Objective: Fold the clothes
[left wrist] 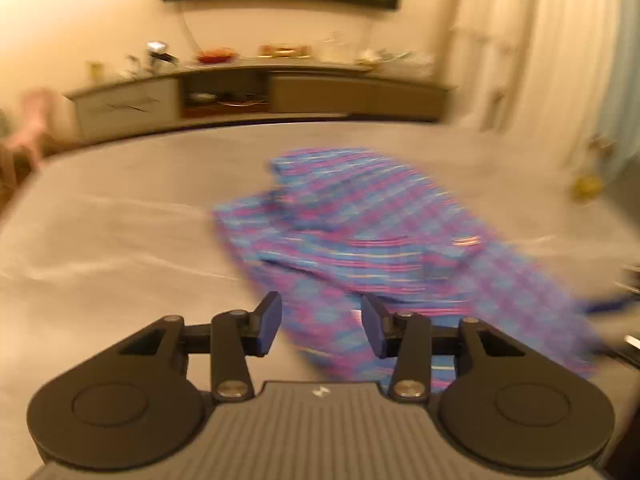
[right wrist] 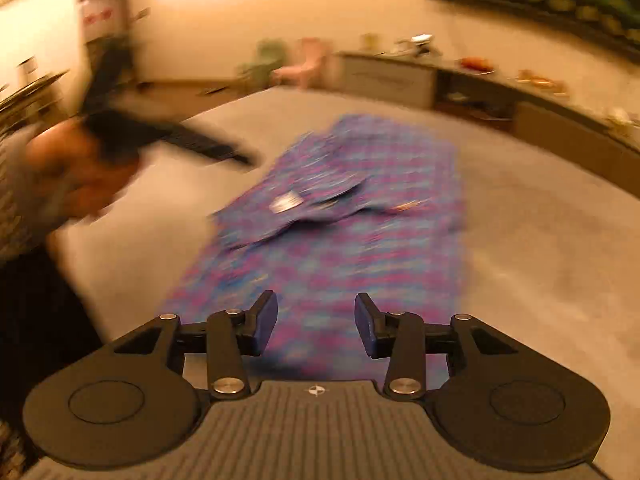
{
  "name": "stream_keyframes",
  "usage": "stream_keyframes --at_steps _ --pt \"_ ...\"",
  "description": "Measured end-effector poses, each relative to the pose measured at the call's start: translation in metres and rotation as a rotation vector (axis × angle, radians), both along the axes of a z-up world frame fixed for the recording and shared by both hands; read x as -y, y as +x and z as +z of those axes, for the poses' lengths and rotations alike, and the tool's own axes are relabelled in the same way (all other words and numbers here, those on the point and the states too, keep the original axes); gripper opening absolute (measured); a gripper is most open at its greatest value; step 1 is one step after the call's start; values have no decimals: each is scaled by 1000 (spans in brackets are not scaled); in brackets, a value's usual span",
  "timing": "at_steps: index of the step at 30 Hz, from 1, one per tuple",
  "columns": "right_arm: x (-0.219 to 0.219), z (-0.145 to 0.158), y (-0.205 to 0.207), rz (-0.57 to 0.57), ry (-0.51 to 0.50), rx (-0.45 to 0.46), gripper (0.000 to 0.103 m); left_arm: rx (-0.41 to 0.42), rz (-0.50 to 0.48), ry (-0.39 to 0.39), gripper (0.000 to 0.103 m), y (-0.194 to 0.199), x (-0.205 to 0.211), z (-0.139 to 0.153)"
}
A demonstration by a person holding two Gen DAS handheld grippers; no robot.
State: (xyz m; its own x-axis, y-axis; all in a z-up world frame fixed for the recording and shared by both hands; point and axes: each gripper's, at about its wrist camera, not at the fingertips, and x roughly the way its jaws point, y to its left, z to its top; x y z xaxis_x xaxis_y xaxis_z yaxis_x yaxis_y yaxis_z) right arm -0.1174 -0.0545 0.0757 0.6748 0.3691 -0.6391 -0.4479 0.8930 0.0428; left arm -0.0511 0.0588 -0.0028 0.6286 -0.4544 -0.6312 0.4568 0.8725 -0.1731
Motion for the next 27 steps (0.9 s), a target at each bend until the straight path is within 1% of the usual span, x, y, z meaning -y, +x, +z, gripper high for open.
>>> stream_keyframes --at_steps 1,2,3,5,6,8,9,10,11,12,13,14,16,17,20,21,23,24,25,26,27 --pt "6 -4 7 -40 -19 0 44 -16 -59 -20 47 -4 7 -2" --pt "11 -11 13 -71 -47 -10 44 -33 -107 -9 47 -8 15 -6" --pt "12 -19 16 -91 -75 -17 45 -57 -145 36 48 -10 25 -14" --pt "7 -35 12 -106 -130 -24 45 -63 -121 156 47 -5 33 -29" --pt "2 -39 7 -111 -151 -24 46 -64 -106 217 54 -2 38 -36" --pt "-15 -35 -5 -97 -138 -48 46 -46 -15 270 53 14 30 -36" --pt "-24 -32 -12 -70 -109 -74 47 -37 59 291 50 22 22 -34" --pt "-33 -29 -19 -14 -63 -107 47 -27 138 312 43 31 14 -32" --pt "-42 -24 -25 61 -20 -138 47 -18 216 333 40 40 5 -29" --pt "-51 -17 -30 132 13 -155 44 1 248 302 41 38 -5 -20" --pt "-56 -8 -31 169 23 -137 44 22 273 264 40 34 -16 -10" --pt "-58 1 -30 180 19 -101 44 42 297 226 40 30 -27 -1" --pt "-53 20 -12 159 7 -34 44 73 200 132 46 9 -30 12" --pt "-49 22 5 138 -9 -10 44 64 127 133 48 1 -24 10" --pt "-38 20 66 68 -82 47 44 25 -100 157 47 -22 -3 -1" --pt "-33 18 88 51 -111 65 44 10 -119 201 47 -24 -1 -10" --pt "-24 -1 126 45 -185 74 44 -19 -141 298 47 -25 3 -28" --pt "-20 -12 144 44 -224 74 44 -15 -115 330 50 -20 0 -33" --pt "-14 -21 158 40 -240 68 44 -19 -86 327 50 -12 -7 -33" --pt "-7 -27 170 31 -228 54 47 -21 -52 331 49 -2 -15 -32" --pt "0 -34 181 22 -216 40 49 -23 -16 336 50 9 -23 -31"
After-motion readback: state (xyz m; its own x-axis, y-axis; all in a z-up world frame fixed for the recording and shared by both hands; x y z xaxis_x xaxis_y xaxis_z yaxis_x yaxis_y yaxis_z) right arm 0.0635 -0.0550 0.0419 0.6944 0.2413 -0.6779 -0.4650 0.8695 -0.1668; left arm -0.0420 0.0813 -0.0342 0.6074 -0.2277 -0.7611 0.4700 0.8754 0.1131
